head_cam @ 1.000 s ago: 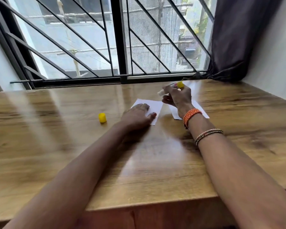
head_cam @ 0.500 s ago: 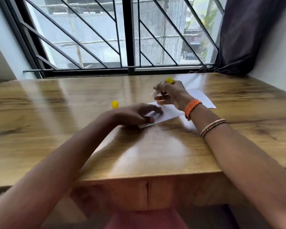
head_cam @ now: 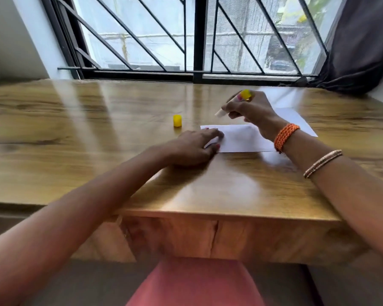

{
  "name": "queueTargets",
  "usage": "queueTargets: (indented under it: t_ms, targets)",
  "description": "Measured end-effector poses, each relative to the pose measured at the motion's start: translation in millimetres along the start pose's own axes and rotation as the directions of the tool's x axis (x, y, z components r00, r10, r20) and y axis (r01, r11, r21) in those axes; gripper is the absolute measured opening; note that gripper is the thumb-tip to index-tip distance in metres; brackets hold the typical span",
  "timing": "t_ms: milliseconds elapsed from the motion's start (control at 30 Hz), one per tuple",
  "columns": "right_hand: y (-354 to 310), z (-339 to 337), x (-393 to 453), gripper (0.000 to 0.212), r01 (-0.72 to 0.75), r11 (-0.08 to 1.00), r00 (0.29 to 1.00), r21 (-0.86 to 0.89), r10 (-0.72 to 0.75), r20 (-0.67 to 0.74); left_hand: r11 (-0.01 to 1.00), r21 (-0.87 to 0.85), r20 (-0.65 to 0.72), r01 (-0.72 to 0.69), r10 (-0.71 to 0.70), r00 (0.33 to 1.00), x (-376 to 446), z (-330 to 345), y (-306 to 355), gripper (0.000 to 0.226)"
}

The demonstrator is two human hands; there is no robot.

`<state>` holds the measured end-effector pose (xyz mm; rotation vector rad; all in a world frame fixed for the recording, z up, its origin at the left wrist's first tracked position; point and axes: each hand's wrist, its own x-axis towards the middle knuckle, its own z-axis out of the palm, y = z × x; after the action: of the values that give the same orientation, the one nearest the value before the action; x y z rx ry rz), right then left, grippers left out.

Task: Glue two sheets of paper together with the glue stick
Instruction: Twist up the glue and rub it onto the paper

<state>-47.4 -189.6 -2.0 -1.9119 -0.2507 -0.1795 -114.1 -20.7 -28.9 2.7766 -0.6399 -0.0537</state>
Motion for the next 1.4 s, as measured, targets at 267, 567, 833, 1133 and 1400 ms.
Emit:
queueTargets:
  t_ms: [267,567,833,1133,1400]
  targets:
    - [5,6,5,0.012,0.103,0.990,0.986,-0.094,-0.090,0.142,0.991,0.000,-0.236,-0.137,0.133,0.962,-9,5,-14,0.039]
    - [3,19,12,0.024,0.147,0.973,0.968,-0.180,-0.105,0.226,0.980,-0.095,-0.223,-0.173,0.149,0.964,-10,3,-16,0.042]
    - [3,21,9,0.015,0.198,0.936,0.966,-0.292,-0.135,0.222,0.974,-0.162,-0.204,-0.159,0.124,0.971,-11,0,-15,0.041]
    - [-6,21,14,0.014,0.224,0.901,0.959,-0.371,-0.135,0.250,0.978,-0.163,-0.214,-0.132,0.096,0.972,-12,1,-14,0.040]
    - [-5,15,19,0.015,0.217,0.916,0.955,-0.338,-0.127,0.270,0.978,-0.172,-0.212,-0.113,0.076,0.974,-9,2,-16,0.040]
